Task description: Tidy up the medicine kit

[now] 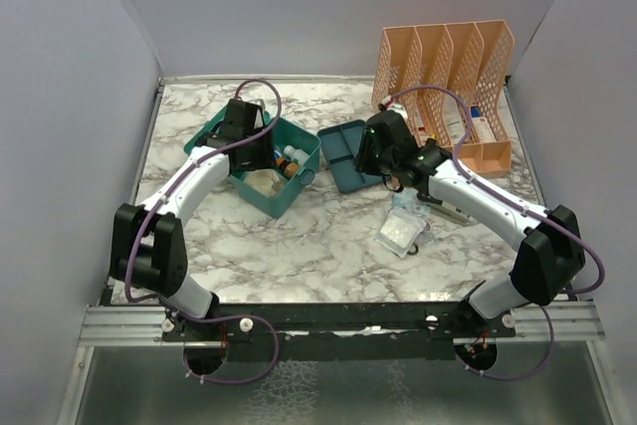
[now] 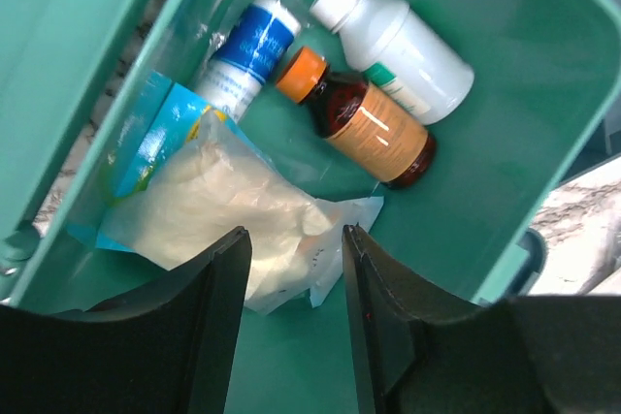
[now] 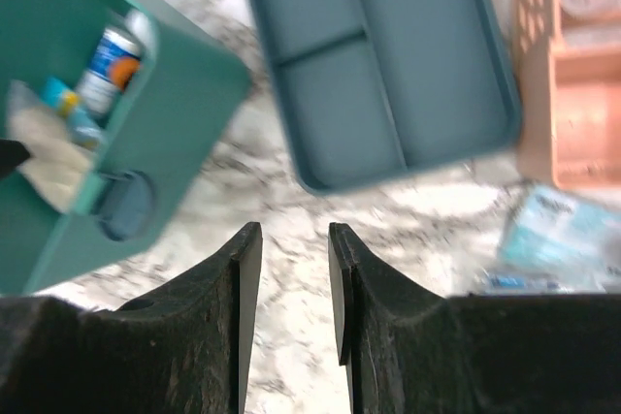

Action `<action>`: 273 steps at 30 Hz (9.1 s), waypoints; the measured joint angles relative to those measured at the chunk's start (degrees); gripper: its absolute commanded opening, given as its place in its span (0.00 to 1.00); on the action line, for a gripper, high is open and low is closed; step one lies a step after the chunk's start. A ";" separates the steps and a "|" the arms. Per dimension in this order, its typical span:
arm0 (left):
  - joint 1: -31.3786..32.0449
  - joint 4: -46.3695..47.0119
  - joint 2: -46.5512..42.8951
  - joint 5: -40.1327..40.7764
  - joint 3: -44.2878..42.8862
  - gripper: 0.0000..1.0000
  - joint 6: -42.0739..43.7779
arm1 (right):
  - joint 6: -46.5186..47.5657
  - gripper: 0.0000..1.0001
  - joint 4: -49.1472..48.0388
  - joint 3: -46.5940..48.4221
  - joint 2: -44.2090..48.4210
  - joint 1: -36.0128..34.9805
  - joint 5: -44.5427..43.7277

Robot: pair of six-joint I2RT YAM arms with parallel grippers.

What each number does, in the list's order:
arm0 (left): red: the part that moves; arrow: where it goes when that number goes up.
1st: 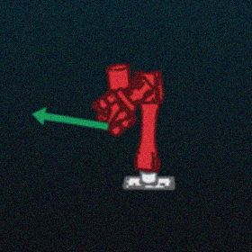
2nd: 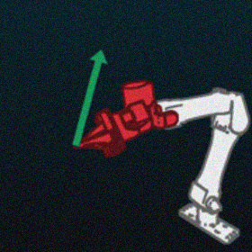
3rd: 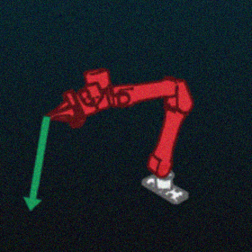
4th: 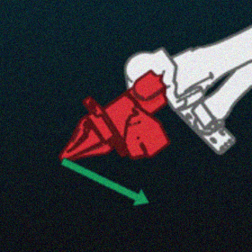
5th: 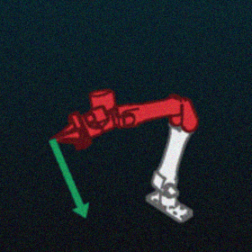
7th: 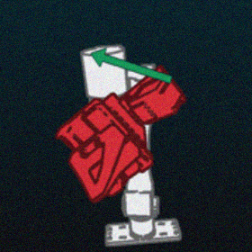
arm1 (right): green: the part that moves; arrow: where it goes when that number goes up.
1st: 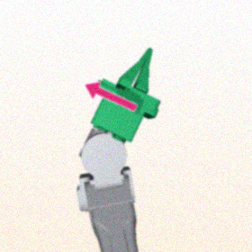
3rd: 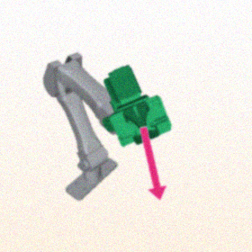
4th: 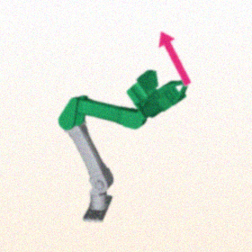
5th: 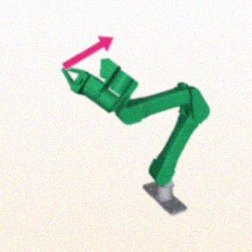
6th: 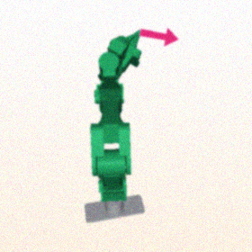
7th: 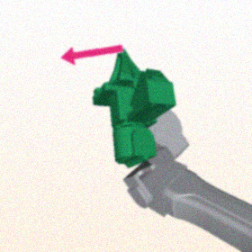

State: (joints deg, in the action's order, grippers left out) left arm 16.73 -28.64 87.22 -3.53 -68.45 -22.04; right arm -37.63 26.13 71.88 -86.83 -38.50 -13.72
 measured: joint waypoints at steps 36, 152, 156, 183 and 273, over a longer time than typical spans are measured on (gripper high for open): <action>0.17 -4.50 5.90 -0.79 -0.44 0.57 -3.98 | -23.10 0.46 24.28 -17.86 7.93 4.87 -11.13; -7.65 55.28 -9.57 -48.59 7.69 0.12 -41.81 | -22.05 0.67 -67.17 -8.72 -6.51 9.11 48.59; -7.65 55.74 -9.60 -48.68 7.69 0.12 -42.32 | -22.80 0.65 -67.95 -8.41 -7.43 9.18 49.16; -8.11 53.29 -11.67 -45.64 12.63 0.66 -38.34 | -28.33 0.03 -75.32 -8.83 -9.49 9.22 52.24; 4.79 7.10 -9.40 -6.78 5.97 0.46 2.29 | -6.54 0.41 4.90 2.82 -4.28 1.62 1.51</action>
State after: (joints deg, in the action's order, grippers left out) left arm 21.52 -21.54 77.82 -10.31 -62.48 -19.75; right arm -44.16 31.03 74.70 -91.11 -36.88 -12.21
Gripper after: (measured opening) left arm 0.459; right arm 0.395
